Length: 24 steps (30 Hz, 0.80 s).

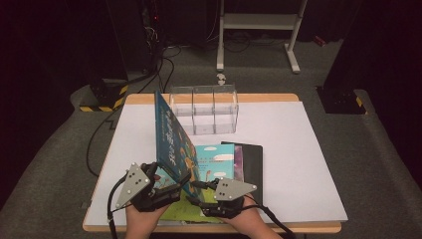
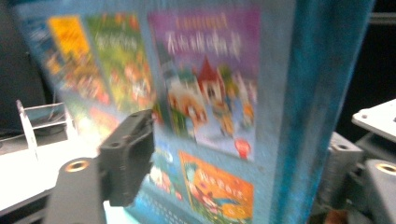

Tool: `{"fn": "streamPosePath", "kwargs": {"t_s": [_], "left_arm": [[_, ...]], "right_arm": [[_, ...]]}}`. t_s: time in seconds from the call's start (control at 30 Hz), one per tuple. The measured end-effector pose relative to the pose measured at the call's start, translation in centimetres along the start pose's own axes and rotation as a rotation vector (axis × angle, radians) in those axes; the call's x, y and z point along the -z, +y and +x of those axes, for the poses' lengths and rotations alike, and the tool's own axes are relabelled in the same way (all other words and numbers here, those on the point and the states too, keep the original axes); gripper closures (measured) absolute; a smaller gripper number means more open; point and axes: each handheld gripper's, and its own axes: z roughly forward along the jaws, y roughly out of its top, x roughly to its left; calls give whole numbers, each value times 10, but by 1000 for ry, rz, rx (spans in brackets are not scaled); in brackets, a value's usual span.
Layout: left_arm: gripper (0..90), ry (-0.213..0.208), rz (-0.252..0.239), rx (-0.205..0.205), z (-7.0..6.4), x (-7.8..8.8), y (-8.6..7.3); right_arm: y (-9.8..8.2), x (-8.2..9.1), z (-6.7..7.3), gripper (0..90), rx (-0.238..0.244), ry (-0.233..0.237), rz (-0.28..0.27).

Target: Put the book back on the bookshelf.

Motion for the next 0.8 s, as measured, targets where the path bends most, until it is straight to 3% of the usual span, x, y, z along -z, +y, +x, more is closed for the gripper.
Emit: {"fn": "streamPosePath", "kwargs": {"t_s": [0.03,0.07,0.1,0.13,0.37,0.5,0.53,0.57,0.6,0.63,0.67,0.73,0.77,0.8], "left_arm": [[320,5,5,-11,0,0,-1],[383,38,15,-61,1,-2,-4],[406,38,15,-61,1,-2,-4],[406,45,24,-86,1,-2,-5],[440,64,19,-115,4,1,-4],[445,53,25,-116,9,1,-2],[454,56,27,-109,12,2,-1],[458,56,27,-109,12,2,-1],[462,62,27,-105,16,3,0],[466,62,27,-105,16,3,0],[470,65,31,-102,18,4,1],[485,70,33,-103,19,4,2],[492,72,33,-102,20,4,2],[500,79,32,-101,22,5,3]], "right_arm": [[-1,-2,2,541,11,-6,6],[-2,-4,2,540,4,13,18],[-2,-5,2,539,6,15,19],[-3,-6,2,538,8,15,24],[0,2,-5,522,-19,18,-2],[1,14,-16,502,-27,-24,-17],[-5,22,-24,485,-23,-88,3],[-5,22,-24,485,-23,-88,3],[-16,33,-31,481,-14,-158,34],[-16,33,-31,481,-14,-158,34],[-26,43,-38,481,-21,-217,59],[-32,49,-44,482,-32,-245,65],[-44,59,-55,485,-93,-284,45],[-47,62,-60,485,-128,-284,39]]}}
